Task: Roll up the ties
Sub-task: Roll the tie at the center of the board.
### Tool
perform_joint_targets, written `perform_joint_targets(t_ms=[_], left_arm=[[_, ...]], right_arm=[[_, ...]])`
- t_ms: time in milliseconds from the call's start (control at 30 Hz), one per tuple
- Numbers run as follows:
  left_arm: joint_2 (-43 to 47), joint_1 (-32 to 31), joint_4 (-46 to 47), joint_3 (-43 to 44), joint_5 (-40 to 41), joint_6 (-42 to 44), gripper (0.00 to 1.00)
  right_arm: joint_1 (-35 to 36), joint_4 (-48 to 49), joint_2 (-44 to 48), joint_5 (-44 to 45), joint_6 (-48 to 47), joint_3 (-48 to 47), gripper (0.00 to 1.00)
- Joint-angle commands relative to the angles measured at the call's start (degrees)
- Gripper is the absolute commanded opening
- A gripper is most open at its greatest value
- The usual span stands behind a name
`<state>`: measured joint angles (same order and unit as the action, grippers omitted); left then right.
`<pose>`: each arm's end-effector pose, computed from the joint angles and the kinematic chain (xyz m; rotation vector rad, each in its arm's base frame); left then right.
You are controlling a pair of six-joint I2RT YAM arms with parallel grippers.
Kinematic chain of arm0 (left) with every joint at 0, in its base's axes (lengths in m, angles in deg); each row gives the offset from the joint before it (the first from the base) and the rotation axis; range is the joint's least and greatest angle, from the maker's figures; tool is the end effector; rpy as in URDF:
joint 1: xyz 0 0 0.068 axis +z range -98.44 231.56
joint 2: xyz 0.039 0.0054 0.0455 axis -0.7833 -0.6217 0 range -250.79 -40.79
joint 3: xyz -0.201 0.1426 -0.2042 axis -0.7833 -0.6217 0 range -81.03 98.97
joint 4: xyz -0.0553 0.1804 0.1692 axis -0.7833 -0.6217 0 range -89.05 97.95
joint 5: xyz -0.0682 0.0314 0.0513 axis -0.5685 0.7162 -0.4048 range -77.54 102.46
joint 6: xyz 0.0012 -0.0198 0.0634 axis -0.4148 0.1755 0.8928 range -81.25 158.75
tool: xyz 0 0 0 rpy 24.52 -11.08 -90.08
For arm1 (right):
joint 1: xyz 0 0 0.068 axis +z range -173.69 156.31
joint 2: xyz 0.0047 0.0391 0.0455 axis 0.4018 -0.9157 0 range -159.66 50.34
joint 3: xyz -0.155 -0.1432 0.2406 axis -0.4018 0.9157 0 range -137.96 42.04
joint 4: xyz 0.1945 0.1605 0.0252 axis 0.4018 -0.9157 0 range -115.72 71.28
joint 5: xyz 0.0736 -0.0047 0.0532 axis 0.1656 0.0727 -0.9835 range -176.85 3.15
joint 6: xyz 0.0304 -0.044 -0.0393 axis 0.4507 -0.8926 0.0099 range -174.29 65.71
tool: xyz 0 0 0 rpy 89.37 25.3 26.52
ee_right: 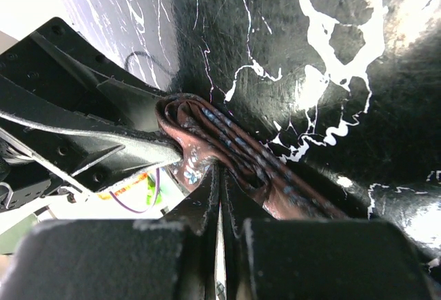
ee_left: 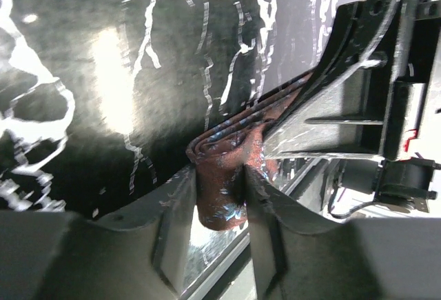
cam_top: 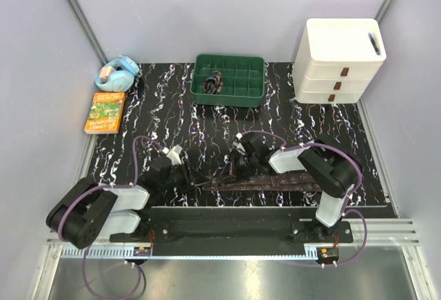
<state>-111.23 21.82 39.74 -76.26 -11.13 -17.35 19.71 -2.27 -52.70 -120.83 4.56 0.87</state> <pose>0.1363 -0.1021 0.1492 -0.2865 2.3938 -1.2364 0.2250 0.2532 0.1539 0.0285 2.7713 1.4050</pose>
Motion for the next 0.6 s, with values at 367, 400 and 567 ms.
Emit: perform_joint_targets(t_ms=[367,400,567], left_arm=[[-0.07,-2.61,-8.03,1.28,3.90,2.48,0.00],[1.60,-2.61,-11.45,2.77,5.30,3.96,0.00],[12.85,-2.70,-33.61,8.14,14.53,8.97,0.00]], right_arm=[[0.46,-1.24,-1.19,3.30,-2.34,-0.05,0.01],[0.46,-1.42,-0.93,3.39,-2.51,-0.05,0.01],[0.46,-5.01,1.61,4.62,-4.00,-0.67,0.11]])
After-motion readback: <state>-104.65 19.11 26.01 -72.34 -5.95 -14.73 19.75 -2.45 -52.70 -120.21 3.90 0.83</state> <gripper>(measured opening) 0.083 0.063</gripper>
